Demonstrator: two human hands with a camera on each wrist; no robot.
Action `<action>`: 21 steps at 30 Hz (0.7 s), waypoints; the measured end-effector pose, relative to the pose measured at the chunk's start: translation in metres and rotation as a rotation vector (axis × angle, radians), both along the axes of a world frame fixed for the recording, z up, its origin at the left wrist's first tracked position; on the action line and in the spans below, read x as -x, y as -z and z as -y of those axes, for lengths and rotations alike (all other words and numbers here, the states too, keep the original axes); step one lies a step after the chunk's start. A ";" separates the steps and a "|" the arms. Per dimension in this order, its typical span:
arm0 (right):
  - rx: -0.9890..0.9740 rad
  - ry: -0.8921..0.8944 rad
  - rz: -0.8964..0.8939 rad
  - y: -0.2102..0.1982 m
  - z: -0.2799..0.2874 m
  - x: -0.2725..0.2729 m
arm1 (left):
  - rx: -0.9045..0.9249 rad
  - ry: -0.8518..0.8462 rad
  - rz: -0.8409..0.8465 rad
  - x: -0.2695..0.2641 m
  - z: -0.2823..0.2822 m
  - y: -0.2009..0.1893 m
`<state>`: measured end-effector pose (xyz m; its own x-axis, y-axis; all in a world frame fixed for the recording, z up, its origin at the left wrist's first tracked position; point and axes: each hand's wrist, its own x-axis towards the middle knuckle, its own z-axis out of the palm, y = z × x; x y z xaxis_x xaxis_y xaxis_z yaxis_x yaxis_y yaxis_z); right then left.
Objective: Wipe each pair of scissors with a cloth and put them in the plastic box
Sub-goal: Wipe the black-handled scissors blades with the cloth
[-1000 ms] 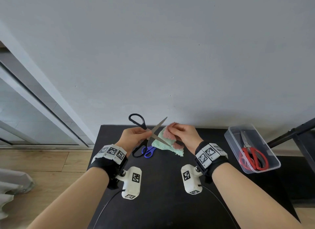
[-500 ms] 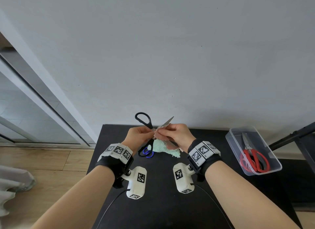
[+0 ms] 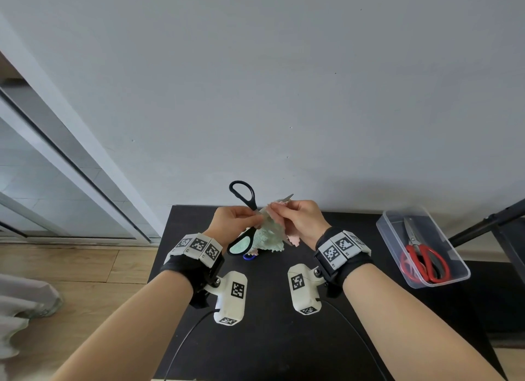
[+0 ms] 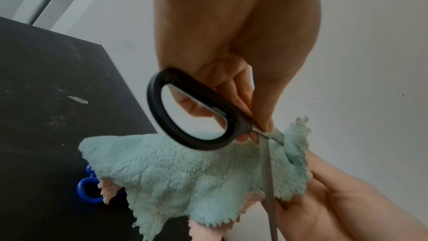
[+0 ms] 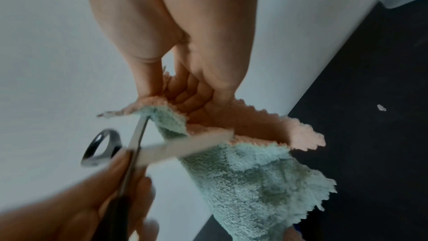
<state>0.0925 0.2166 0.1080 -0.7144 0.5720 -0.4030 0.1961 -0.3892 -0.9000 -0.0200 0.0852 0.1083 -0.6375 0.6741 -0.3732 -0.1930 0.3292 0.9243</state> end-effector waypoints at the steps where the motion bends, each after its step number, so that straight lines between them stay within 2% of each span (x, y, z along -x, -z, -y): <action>1: -0.008 0.014 0.017 -0.001 -0.003 -0.002 | 0.001 0.001 0.001 0.000 0.001 0.000; 21: 0.136 0.135 -0.023 -0.004 -0.025 -0.020 | 0.166 0.134 -0.147 0.012 0.004 -0.011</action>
